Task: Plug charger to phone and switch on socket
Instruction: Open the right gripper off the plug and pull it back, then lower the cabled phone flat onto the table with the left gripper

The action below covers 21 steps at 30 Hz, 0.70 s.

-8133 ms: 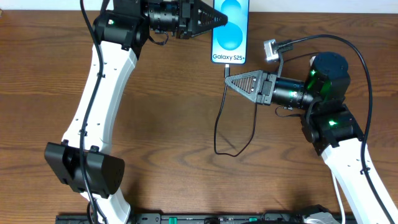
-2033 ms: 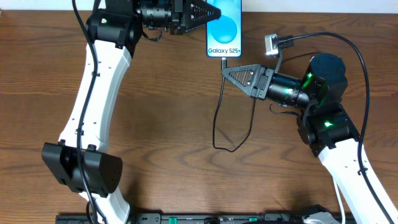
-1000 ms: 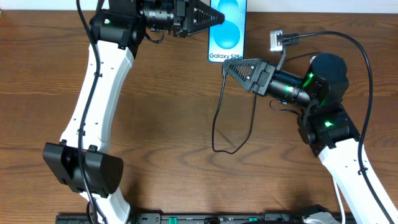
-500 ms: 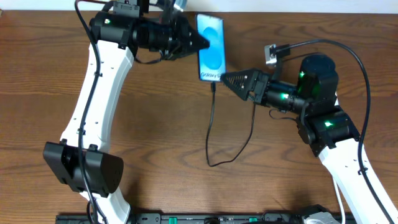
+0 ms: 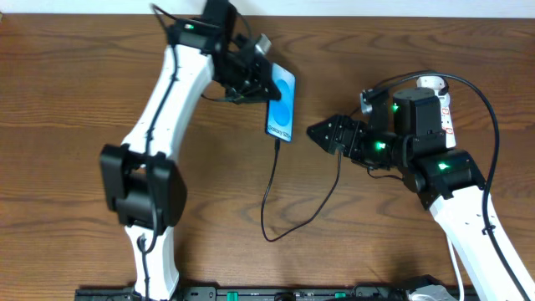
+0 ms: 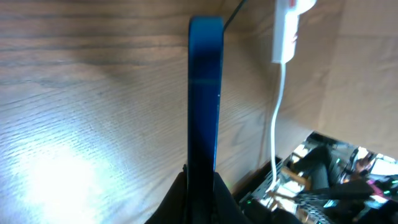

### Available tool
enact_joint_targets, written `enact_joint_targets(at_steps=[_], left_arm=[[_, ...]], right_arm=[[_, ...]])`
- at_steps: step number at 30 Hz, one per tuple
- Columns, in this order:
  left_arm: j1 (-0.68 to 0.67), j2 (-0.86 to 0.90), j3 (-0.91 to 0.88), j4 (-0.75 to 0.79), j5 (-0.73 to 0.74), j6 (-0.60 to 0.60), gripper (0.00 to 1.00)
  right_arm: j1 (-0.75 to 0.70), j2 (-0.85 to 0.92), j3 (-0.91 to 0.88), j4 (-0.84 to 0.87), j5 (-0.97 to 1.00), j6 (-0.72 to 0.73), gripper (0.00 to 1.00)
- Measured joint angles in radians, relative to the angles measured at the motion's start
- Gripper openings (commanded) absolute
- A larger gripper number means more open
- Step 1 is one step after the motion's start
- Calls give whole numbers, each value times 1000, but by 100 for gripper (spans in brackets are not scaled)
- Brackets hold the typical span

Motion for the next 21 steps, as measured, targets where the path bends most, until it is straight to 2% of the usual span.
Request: enact_joint_targets(at_steps=[7,21], left_arm=[[-31,98,-1,56,-1,12,7],[-32,181,-12,110,-100,-125,7]], right_arm=[[-43,1,0,-202,146,-70,99],[-83,1,0,-231,203,-110,99]])
